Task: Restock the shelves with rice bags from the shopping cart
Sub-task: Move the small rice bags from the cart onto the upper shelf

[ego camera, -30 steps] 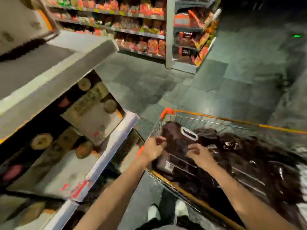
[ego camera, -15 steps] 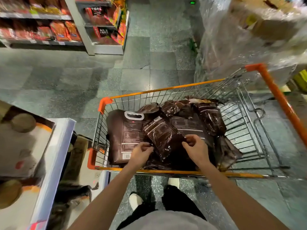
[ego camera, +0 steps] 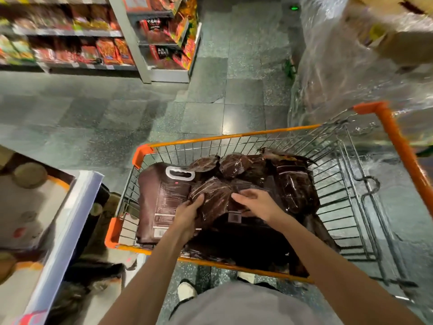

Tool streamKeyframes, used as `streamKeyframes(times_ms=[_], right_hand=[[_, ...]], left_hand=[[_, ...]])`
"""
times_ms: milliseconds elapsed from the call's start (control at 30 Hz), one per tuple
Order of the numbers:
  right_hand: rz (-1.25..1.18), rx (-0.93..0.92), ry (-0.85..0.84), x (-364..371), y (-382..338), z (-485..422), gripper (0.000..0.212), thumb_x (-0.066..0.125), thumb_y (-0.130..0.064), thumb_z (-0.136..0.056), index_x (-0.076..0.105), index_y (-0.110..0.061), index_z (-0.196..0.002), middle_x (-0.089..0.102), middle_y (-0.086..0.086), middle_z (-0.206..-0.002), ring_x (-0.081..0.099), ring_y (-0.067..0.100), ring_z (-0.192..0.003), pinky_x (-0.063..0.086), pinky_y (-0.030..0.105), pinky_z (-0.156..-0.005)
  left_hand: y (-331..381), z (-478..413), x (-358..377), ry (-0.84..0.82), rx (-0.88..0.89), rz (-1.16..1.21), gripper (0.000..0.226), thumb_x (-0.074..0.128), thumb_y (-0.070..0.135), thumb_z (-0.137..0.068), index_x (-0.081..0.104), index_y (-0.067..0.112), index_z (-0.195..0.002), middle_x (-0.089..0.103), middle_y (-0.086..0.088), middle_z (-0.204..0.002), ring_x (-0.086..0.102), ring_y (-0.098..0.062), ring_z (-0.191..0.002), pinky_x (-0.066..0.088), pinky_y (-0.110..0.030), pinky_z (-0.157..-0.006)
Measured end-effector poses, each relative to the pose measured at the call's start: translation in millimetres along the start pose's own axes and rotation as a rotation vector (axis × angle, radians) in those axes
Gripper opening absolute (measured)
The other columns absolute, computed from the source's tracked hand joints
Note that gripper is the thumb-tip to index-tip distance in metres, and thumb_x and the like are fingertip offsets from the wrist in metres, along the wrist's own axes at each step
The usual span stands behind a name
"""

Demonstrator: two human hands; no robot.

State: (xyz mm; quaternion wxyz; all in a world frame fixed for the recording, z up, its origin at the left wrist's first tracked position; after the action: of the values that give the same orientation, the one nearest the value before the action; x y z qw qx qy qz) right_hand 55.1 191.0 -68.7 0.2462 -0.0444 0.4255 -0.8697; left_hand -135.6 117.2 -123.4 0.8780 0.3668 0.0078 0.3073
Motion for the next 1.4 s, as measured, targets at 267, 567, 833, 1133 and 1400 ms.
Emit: streamKeyframes(times_ms=[267, 567, 833, 1133, 1400], right_hand=[[-0.229, 0.107, -0.152, 2.6, -1.1, -29.8, 0.027, 0.067, -0.025, -0.092, 0.050, -0.013, -0.075, 0.065, 0.003, -0.111, 0.059, 0.021, -0.114, 0.059, 0.038, -0.080], [-0.192, 0.050, -0.137, -4.6, -7.6, -21.3, 0.032, 0.066, -0.023, -0.092, 0.049, -0.019, -0.065, 0.060, 0.012, -0.093, 0.063, 0.034, -0.102, 0.050, 0.054, -0.098], [-0.586, 0.087, -0.204, -1.9, -45.4, -3.7, 0.014, 0.049, -0.008, -0.100, 0.060, -0.001, -0.105, 0.068, 0.013, -0.098, 0.067, 0.022, -0.090, 0.061, 0.031, -0.063], [-0.248, -0.026, -0.143, -11.7, -72.8, 0.9, 0.039, 0.050, -0.045, -0.098, 0.060, -0.009, -0.106, 0.069, 0.013, -0.115, 0.068, 0.022, -0.103, 0.059, 0.033, -0.081], [0.182, -0.261, -0.369, 12.9, -66.3, 5.6, 0.044, 0.071, -0.034, -0.086, 0.057, -0.020, -0.125, 0.061, -0.011, -0.118, 0.054, 0.008, -0.113, 0.041, 0.017, -0.090]], left_hand=[[9.8, 24.4, 6.3, -0.015, 0.226, -0.280, 0.040, 0.066, 0.016, -0.093, 0.057, 0.011, -0.132, 0.073, -0.009, -0.105, 0.071, -0.020, -0.092, 0.059, -0.031, -0.074], [12.2, 50.3, 31.7, -0.215, 0.347, -1.093, 0.100, 0.086, 0.052, -0.064, 0.038, 0.033, -0.150, 0.046, 0.012, -0.140, 0.044, -0.007, -0.133, 0.033, -0.019, -0.107], [35.7, 77.4, 67.3, -0.187, 0.633, -0.995, 0.096, 0.084, 0.054, -0.064, 0.039, 0.040, -0.148, 0.016, 0.012, -0.163, 0.014, -0.001, -0.148, 0.020, -0.027, -0.117], [94.2, 94.3, 47.1, 0.071, 0.851, -0.605, 0.019, 0.060, 0.018, -0.097, 0.074, 0.026, -0.089, 0.073, 0.016, -0.077, 0.063, 0.001, -0.069, 0.045, -0.015, -0.063], [99.7, 63.4, 8.0, 0.192, 0.505, -0.232, 0.034, 0.068, 0.038, -0.091, 0.076, 0.010, -0.074, 0.075, -0.013, -0.079, 0.067, -0.023, -0.071, 0.053, -0.041, -0.076]])
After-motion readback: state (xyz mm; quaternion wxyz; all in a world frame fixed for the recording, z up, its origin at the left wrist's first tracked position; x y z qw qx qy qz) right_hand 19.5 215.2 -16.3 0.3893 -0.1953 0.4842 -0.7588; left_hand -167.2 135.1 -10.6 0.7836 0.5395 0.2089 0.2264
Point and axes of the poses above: each hand's wrist, its own z-axis away from the middle knuckle, its own x-axis out of the palm, y = z × x, the point moved 9 cm from there along -z, towards the middle knuckle
